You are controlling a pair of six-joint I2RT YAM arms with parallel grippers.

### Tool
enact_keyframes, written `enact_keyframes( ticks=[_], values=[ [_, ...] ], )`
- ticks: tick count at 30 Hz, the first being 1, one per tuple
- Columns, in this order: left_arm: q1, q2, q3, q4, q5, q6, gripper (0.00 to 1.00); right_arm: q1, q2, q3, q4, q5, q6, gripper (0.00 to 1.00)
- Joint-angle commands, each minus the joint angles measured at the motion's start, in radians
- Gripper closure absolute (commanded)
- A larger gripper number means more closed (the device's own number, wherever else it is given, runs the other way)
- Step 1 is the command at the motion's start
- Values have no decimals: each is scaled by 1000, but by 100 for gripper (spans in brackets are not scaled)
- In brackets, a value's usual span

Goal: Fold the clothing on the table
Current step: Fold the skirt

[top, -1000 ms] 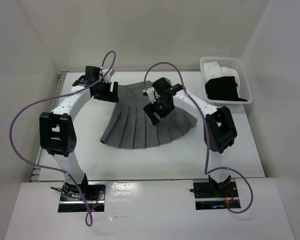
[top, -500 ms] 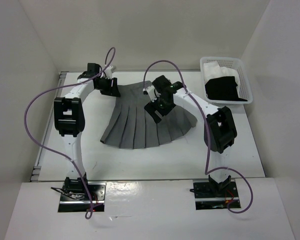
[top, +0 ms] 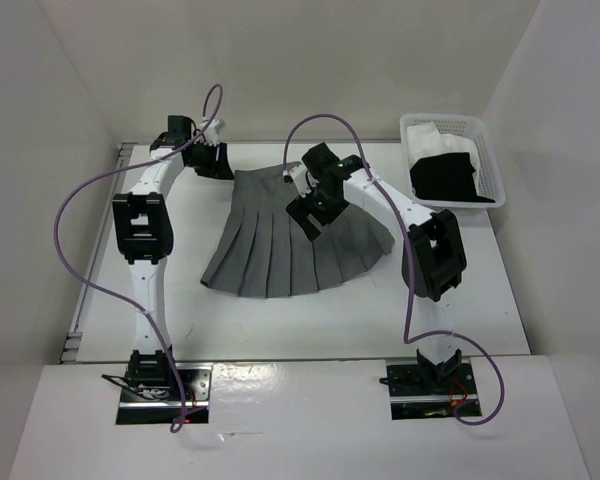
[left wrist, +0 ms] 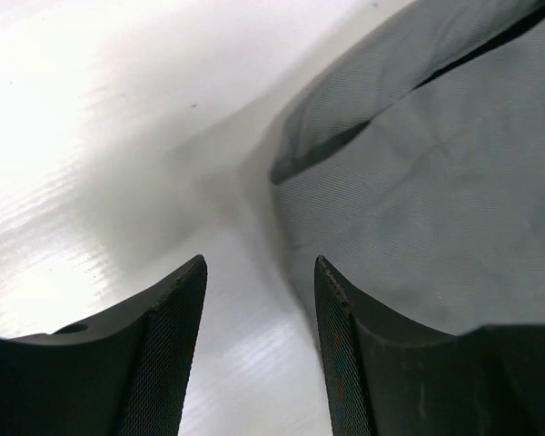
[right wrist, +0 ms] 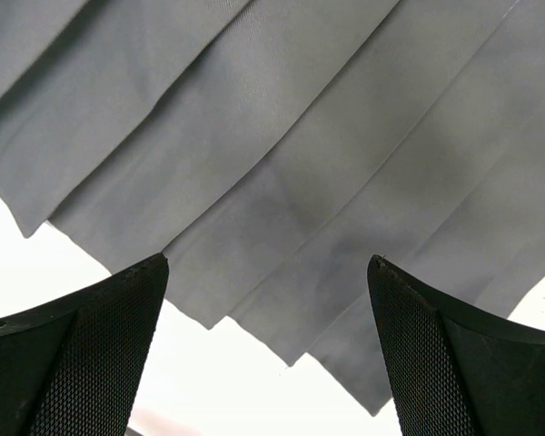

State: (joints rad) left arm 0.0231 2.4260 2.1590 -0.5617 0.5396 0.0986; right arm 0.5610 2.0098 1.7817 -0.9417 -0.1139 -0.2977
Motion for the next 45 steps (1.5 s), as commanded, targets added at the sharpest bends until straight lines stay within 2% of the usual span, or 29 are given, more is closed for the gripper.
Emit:
enact_keyframes(
  ticks=[1,5,9,12,14,17,18,19,22,23,24,29,34,35,37,38,40,42,43,45],
  values=[
    [5,76,88,-85,54,41,42,-7,15,47,-46,-7,-11,6],
    [5,160,205,-156,114,50,42,-7,15,47,-46,3,-11,6],
    [5,260,384,-276,171,70,42,-7,24,56,-46,13,-11,6],
    [-5,418,722,-446,200,70,42,-7,33,56,-46,13,-11,6],
    [-17,406,711,-435,174,82,43,-7,33,56,-46,13,-11,6],
    [-29,426,748,-457,232,82,55,-7,43,65,-55,13,-11,6],
    [-40,426,748,-471,243,73,61,-7,43,65,-55,13,-11,6],
    [-51,426,760,-471,243,73,71,-7,43,65,-55,13,-11,6],
    [-61,426,783,-494,243,73,86,-7,52,74,-55,13,-11,6],
    [-72,426,783,-509,243,73,99,-7,52,74,-55,13,-11,6],
    [-72,412,783,-518,256,63,100,-7,52,84,-55,13,-11,6],
    [-81,332,765,-557,266,50,100,-7,52,84,-55,32,-11,6],
    [-112,113,743,-607,237,62,100,-7,43,116,-25,94,-1,6],
    [-123,23,733,-631,227,75,100,-7,43,126,-25,94,8,6],
    [-123,-45,701,-632,160,87,100,-19,33,136,-14,103,8,6],
    [-123,-98,687,-621,126,29,100,-45,33,145,-2,94,17,6],
    [-107,-191,559,-621,212,67,100,-68,43,157,7,74,29,7],
    [-118,-307,385,-516,23,57,100,-93,53,182,7,45,38,7],
    [-88,-324,313,-479,34,38,100,-93,64,197,7,21,38,8],
    [-58,-315,213,-512,147,55,100,-93,75,209,-2,-3,38,8]
  ],
)
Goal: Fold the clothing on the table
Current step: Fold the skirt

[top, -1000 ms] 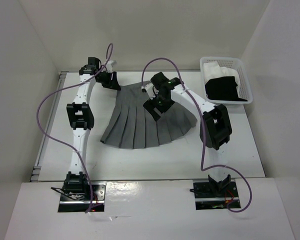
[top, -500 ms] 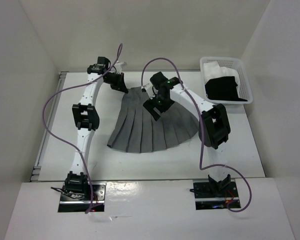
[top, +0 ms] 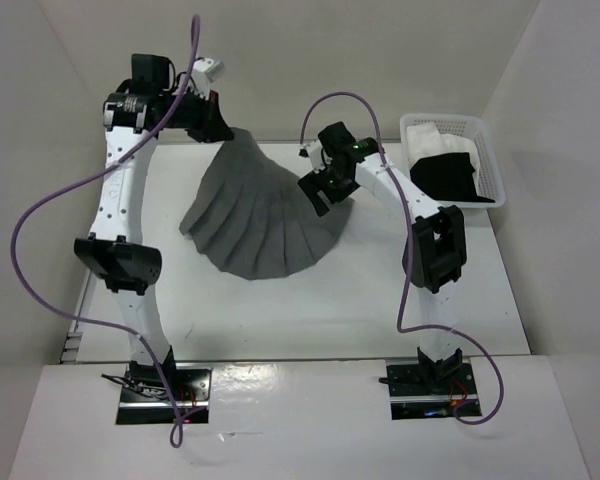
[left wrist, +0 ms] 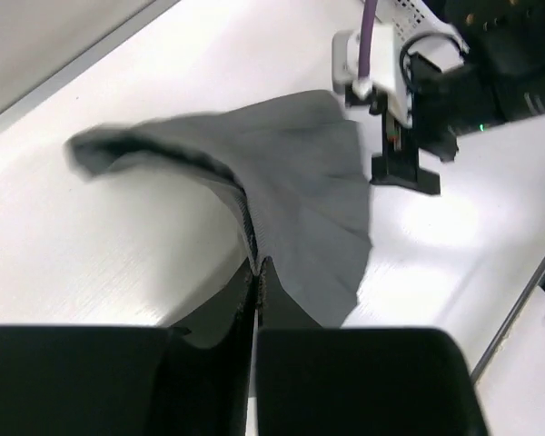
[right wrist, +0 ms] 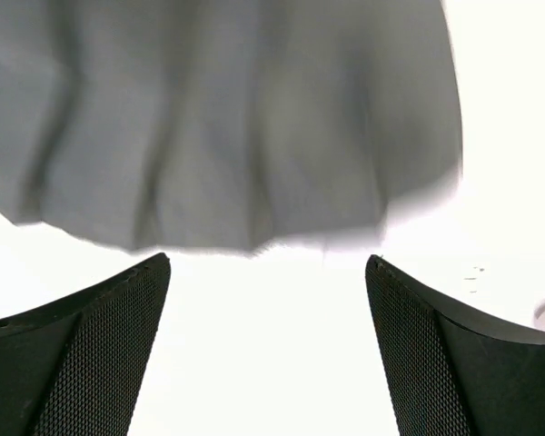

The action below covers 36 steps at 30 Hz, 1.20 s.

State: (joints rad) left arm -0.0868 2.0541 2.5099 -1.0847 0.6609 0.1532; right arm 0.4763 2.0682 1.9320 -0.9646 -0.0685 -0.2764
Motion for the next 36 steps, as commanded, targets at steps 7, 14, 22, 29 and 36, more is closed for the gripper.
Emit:
enact_keyframes(
  ticks=[7,14,22,29,36],
  values=[
    [97,-29,-636,181,-23,-11,100,-8,29,61,21,-91,17,10],
    [125,-41,-741,198,-122,-24,100,-8,29,70,21,-112,17,10],
    [278,-112,-908,238,-154,-75,100,73,128,206,73,-90,26,10],
    [344,-88,-985,187,-263,-84,100,122,338,505,46,-132,17,10],
    [344,-2,-1005,160,-340,-95,100,140,504,692,50,-129,8,10]
  ],
)
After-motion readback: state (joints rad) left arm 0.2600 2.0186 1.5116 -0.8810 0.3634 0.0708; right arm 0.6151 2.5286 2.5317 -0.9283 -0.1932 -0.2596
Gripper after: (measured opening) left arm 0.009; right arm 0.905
